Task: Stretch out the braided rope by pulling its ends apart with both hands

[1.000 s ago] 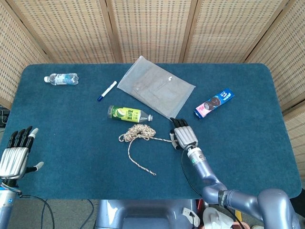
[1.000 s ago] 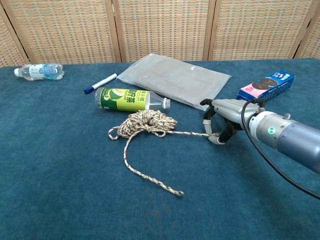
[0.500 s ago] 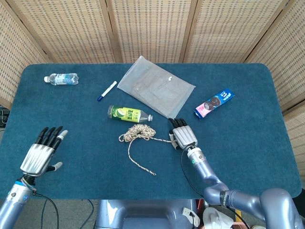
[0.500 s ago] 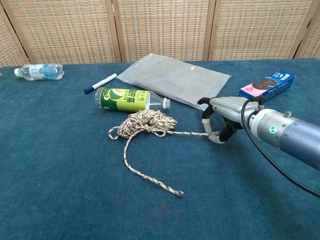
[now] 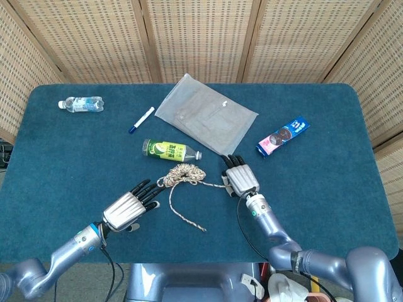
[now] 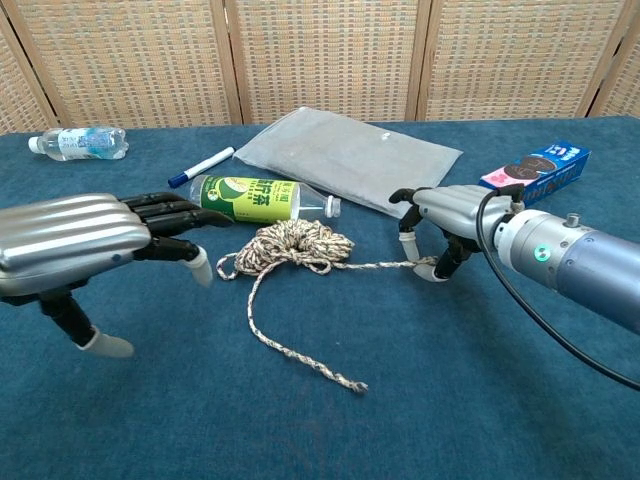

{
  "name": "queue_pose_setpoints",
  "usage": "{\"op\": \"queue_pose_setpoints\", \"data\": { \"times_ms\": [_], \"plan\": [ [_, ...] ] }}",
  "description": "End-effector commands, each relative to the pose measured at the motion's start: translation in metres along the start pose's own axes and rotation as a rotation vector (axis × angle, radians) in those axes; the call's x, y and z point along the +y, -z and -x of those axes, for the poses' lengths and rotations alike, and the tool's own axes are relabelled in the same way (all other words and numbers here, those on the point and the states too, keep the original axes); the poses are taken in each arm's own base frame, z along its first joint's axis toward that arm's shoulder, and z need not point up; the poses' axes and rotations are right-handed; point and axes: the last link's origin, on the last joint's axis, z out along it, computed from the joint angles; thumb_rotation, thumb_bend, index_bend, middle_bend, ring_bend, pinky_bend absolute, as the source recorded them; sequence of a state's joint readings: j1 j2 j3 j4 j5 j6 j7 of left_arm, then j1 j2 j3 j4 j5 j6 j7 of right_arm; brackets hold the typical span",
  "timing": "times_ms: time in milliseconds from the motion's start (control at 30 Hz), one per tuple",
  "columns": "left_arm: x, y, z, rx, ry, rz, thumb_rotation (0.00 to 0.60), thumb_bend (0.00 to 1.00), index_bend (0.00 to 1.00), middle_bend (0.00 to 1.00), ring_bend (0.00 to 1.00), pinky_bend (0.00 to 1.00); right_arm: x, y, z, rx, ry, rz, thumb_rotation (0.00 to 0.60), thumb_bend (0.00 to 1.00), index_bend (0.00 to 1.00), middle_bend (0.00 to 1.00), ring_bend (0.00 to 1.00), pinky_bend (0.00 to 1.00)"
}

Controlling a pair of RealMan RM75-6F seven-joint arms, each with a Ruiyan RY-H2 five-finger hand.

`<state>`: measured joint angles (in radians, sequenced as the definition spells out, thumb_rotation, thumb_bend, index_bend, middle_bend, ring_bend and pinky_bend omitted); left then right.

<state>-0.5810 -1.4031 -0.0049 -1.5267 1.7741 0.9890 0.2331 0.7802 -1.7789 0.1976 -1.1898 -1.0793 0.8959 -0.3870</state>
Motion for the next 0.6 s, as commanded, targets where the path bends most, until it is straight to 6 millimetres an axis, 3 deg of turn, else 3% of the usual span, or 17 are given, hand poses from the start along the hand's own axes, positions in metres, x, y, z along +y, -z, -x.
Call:
{"op": "queue_pose_setpoints", "data": {
  "times_ms": [33, 300, 600],
  "plan": [
    [0.010, -0.026, 0.002, -0.011, 0.010, 0.044, 0.600, 0.13, 0.32, 0.00, 0.00, 0.00, -0.001, -0.001, 0.000, -0.003, 0.004, 0.000, 0.600, 0.38, 0.66, 0.04, 0.00, 0.00],
    [0.023, -0.051, 0.000, -0.040, -0.011, 0.078, 0.600, 0.18, 0.42, 0.00, 0.00, 0.00, -0.002, -0.003, -0.002, -0.004, 0.006, 0.004, 0.600, 0.38, 0.66, 0.04, 0.00, 0.00],
    [0.030, -0.081, 0.008, -0.070, 0.011, 0.056, 0.600, 0.20, 0.45, 0.00, 0.00, 0.00, -0.002, -0.005, -0.001, -0.010, 0.006, 0.006, 0.600, 0.38, 0.66, 0.04, 0.00, 0.00]
  ]
}}
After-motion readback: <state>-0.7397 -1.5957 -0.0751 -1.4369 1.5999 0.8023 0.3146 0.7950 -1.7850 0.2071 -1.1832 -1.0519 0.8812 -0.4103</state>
